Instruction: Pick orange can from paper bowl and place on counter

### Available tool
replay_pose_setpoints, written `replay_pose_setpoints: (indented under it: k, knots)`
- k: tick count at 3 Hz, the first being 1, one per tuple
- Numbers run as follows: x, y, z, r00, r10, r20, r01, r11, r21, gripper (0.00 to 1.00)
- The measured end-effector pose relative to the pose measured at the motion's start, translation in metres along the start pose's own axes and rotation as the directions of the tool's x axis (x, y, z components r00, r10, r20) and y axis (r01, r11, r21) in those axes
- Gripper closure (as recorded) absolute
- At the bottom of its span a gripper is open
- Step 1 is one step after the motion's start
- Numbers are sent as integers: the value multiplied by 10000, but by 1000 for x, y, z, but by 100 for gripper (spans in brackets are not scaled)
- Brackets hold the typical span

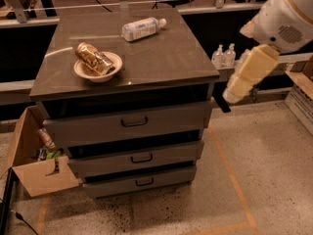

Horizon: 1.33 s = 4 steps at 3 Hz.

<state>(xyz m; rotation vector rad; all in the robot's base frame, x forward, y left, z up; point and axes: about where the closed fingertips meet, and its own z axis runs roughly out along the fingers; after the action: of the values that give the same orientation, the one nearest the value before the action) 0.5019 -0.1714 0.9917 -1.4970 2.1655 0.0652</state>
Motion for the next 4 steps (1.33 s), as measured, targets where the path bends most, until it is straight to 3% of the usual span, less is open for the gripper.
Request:
replay_pose_setpoints:
  k: [1, 2, 3, 4]
  knots:
    - [-37, -18, 46, 9852, 1201, 1219, -1154, 9923, -455, 0]
    - [-77, -25, 96, 9611, 1679, 2193, -1584, 9855, -606, 0]
    - [-94, -40, 99, 9440, 1690, 2835, -1731, 9848, -105, 0]
    - [-95, -40, 99, 9438, 1688, 2841, -1732, 9848, -96, 0]
